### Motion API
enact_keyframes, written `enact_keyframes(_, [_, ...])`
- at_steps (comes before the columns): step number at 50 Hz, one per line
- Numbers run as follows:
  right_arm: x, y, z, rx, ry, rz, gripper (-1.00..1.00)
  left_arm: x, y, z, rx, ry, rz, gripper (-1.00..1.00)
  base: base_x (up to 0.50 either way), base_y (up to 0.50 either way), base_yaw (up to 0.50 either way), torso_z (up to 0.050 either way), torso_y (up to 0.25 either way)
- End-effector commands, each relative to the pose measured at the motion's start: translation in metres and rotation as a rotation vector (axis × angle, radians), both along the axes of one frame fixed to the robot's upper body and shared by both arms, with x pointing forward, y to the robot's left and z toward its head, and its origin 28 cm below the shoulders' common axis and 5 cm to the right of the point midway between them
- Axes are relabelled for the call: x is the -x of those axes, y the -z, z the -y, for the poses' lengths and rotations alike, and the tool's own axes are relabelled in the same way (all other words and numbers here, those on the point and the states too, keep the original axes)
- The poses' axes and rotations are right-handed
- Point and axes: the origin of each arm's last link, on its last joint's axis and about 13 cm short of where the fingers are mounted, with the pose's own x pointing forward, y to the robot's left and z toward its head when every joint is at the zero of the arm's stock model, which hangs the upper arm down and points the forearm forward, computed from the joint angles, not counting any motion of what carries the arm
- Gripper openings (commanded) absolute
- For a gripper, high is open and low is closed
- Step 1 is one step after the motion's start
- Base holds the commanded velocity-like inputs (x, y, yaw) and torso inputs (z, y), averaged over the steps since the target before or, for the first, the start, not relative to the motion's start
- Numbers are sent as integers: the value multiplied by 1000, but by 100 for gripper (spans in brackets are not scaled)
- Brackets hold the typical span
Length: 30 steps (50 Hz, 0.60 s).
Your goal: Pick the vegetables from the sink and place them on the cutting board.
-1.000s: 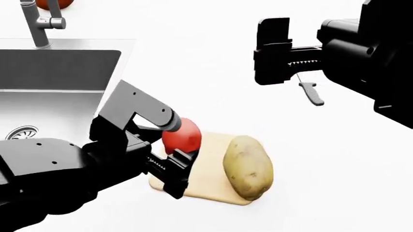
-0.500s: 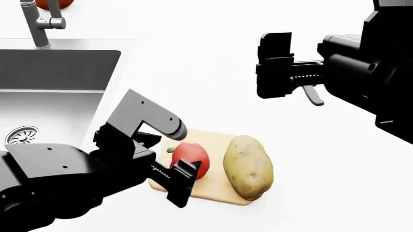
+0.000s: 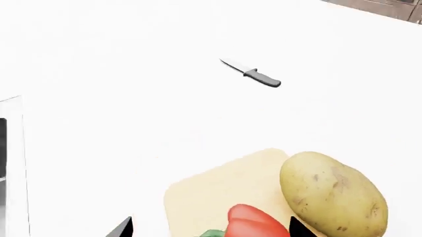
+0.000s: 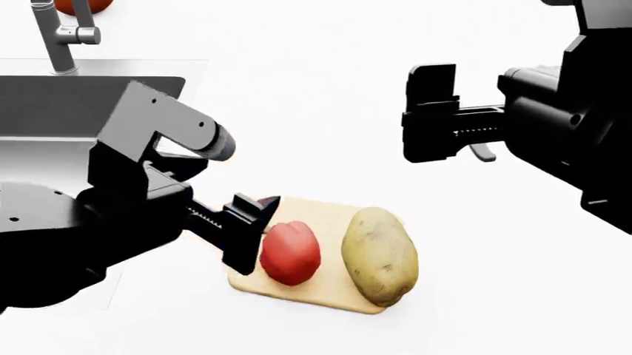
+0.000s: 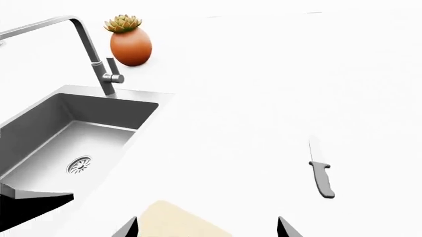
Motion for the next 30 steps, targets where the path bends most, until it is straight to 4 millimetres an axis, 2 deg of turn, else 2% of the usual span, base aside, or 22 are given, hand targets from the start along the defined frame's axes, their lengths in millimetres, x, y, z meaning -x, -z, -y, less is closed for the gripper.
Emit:
enact_keyframes(1, [2, 3, 4, 23, 31, 24, 100, 10, -43, -32, 60, -76, 108, 100, 0, 0, 0, 0, 0])
enact_keyframes(3, [2, 3, 6, 29, 41, 43, 100, 10, -48, -38, 80, -97, 119, 100, 0, 0, 0, 0, 0])
enact_keyframes(4, [1, 6, 7, 99, 59, 77, 100, 9, -51, -41, 85, -106, 125, 100, 0, 0, 0, 0, 0])
enact_keyframes(10, [0, 10, 10, 51, 72, 97, 100, 9, -71, -47, 89, -138, 178, 100, 0, 0, 0, 0, 0])
enact_keyframes(14, [-8, 0, 8, 41, 97, 148, 100, 5, -91, -41, 51, -164, 225, 100, 0, 0, 0, 0, 0])
enact_keyframes(18, [-16, -12, 9, 32, 117, 204, 100, -1, -129, -35, 88, -164, 256, 100, 0, 0, 0, 0, 0])
enact_keyframes(25, [-17, -23, 10, 67, 134, 228, 100, -3, -141, -36, 74, -175, 279, 100, 0, 0, 0, 0, 0])
enact_keyframes(30, [-17, -53, 6, 60, 128, 300, 100, -10, -155, -37, 92, -193, 287, 100, 0, 0, 0, 0, 0])
